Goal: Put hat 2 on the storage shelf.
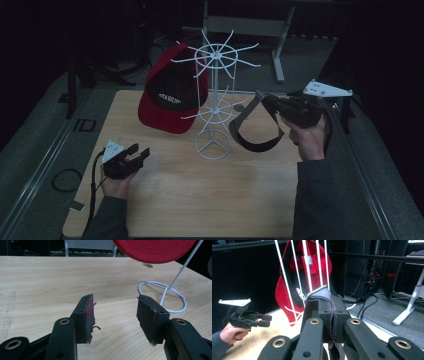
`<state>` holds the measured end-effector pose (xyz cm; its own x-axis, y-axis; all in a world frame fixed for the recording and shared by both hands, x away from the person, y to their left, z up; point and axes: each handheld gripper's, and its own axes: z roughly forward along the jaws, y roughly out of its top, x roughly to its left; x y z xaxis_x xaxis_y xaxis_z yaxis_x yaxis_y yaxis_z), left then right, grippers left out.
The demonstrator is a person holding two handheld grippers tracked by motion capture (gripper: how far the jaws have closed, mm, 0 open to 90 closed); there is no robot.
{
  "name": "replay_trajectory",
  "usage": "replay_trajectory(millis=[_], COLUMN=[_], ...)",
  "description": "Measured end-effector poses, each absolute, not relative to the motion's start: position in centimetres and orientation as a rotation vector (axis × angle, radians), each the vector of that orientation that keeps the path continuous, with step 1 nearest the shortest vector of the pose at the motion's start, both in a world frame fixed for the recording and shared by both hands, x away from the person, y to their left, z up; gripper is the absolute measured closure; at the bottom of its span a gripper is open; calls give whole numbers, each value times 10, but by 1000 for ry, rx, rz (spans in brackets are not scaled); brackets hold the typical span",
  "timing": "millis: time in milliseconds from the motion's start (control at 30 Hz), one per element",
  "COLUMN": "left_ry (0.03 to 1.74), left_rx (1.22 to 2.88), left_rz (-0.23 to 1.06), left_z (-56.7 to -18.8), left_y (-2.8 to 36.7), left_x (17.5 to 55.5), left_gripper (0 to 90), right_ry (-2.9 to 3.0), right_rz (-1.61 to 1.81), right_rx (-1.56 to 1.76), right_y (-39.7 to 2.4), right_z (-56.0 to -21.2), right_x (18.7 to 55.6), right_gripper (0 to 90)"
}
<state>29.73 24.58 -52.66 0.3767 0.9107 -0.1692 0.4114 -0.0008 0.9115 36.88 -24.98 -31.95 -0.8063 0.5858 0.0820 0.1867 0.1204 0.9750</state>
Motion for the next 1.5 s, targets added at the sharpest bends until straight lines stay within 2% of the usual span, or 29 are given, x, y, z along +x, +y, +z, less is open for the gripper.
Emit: replay_trajectory(millis=[1500], left_ry=[1215], left_rx=[1600], left_rz=[592], left_z=[-528], left_y=[246], left_x=[298], left_gripper=[486], right_ry=[2005], right_rz=[1890], right_rx=[686], right_y=[-248], right_z=[-274], right_x=[366], right_gripper=[882])
